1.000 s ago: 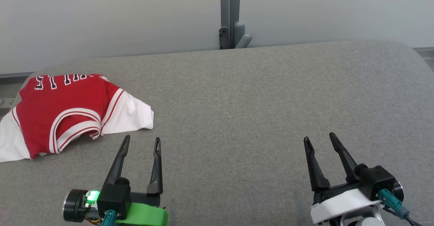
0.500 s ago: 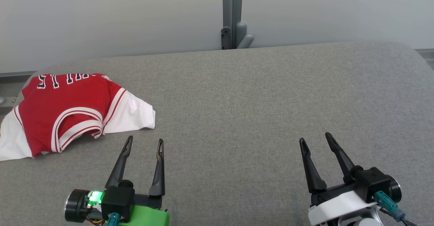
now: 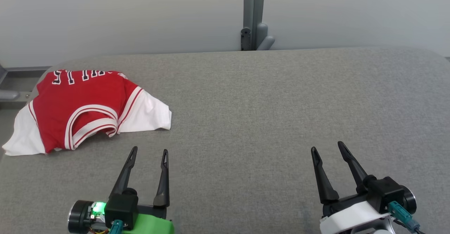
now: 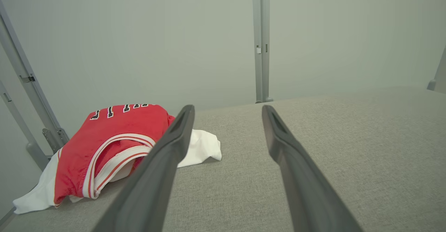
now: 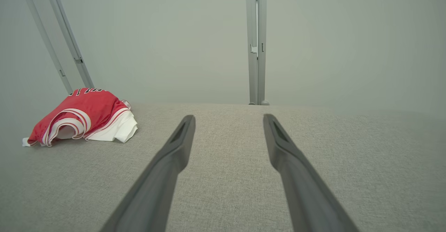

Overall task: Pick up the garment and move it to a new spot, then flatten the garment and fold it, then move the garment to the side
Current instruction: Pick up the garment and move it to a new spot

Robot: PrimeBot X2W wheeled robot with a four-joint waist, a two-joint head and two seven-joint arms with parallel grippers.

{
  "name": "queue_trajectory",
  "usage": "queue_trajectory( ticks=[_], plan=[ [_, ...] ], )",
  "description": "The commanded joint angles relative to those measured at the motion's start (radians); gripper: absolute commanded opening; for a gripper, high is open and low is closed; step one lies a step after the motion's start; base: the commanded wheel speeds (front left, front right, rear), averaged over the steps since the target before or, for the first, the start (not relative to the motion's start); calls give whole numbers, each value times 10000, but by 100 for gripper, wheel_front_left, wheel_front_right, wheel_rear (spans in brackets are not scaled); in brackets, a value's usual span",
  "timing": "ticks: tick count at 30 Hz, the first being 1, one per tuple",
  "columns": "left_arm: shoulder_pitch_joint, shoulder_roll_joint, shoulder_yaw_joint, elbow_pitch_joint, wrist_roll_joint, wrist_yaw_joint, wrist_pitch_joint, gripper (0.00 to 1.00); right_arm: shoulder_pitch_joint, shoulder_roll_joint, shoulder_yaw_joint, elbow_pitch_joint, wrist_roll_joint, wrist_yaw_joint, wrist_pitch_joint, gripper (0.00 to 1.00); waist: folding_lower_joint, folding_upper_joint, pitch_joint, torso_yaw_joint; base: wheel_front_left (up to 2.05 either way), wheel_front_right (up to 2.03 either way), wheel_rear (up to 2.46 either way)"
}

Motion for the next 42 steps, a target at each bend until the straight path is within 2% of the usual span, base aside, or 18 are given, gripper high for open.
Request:
queue_trajectory(
  ticks=[1,25,32,42],
  plan=[
    [108,7,42,27,-80,45,-8,100,68,-26,10,-11,32,1,-43,100,-1,0,-1,247,0,0,0],
    [165,-45,291,157,-54,267,-8,100,60,-26,265,43,185,1,-42,100,-1,0,100,2848,0,0,0],
    [205,-48,328,127,-175,338,-8,100,44,-28,302,39,165,1,-42,100,-1,0,137,3428,0,0,0],
    [164,-48,340,71,-208,402,-8,100,-79,-28,305,50,63,1,-42,100,-1,0,329,3852,0,0,0]
  ],
)
